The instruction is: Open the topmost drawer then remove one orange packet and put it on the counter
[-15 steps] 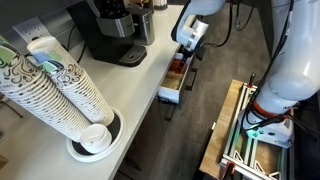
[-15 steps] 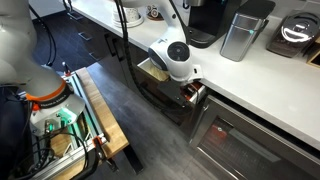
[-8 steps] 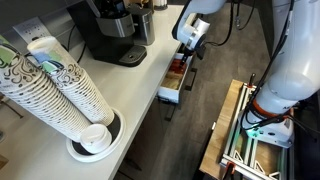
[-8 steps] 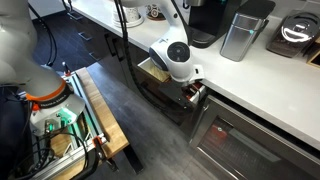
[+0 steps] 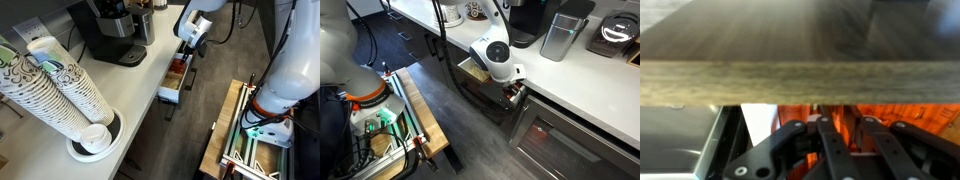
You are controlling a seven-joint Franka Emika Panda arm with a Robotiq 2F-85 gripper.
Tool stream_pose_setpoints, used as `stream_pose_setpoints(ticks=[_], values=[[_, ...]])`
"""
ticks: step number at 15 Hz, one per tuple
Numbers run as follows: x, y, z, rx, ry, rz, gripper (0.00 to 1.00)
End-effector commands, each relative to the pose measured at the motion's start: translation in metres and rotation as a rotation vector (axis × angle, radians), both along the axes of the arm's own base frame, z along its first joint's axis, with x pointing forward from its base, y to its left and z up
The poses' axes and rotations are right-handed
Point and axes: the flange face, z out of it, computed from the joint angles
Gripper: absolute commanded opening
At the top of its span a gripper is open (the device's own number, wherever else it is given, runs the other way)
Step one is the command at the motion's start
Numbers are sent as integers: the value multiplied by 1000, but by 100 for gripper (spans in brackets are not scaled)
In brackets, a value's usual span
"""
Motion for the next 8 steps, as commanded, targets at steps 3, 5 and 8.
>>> stream_pose_setpoints(ticks=[3, 5, 8], values=[[-13, -9, 6, -12, -23, -1, 0], [-15, -10, 6, -12, -25, 3, 0], [-19, -12, 12, -15, -30, 8, 0]])
